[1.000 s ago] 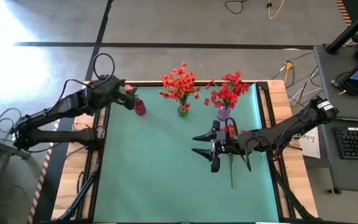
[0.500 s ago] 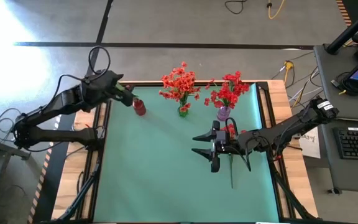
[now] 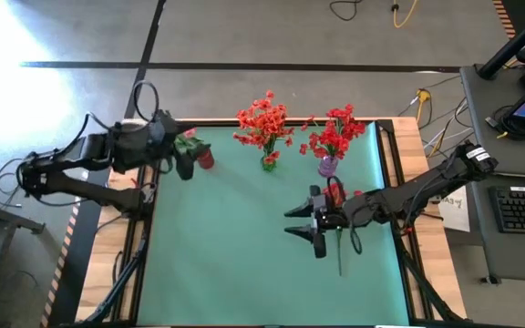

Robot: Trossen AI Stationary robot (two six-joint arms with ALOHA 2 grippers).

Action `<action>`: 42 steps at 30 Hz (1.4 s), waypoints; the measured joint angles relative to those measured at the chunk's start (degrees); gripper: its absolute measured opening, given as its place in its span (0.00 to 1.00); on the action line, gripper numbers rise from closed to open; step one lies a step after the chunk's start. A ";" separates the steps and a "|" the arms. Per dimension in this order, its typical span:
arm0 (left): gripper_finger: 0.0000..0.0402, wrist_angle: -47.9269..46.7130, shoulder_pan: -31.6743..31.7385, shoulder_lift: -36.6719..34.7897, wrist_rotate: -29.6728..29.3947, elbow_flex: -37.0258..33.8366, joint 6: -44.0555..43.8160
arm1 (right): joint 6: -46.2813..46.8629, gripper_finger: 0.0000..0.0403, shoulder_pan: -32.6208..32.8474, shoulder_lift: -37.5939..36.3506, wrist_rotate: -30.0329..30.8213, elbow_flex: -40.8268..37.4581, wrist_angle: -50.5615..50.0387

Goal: Sort flowers into vase by color
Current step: Put the red flower in the violet flower vase

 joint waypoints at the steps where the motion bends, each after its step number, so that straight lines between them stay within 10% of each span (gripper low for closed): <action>1: 0.82 -1.04 -2.44 0.64 -2.54 1.14 -0.02 | 1.11 0.50 0.14 -0.02 -0.22 0.00 -1.59; 21: 0.81 -8.68 -40.67 8.32 -6.57 -0.88 -9.08 | 42.35 0.50 2.66 -4.47 -8.78 -0.04 -46.84; 42: 0.81 2.97 -50.40 18.30 -3.66 -16.54 -35.61 | 58.98 0.50 4.76 -1.97 -11.07 -0.14 -73.63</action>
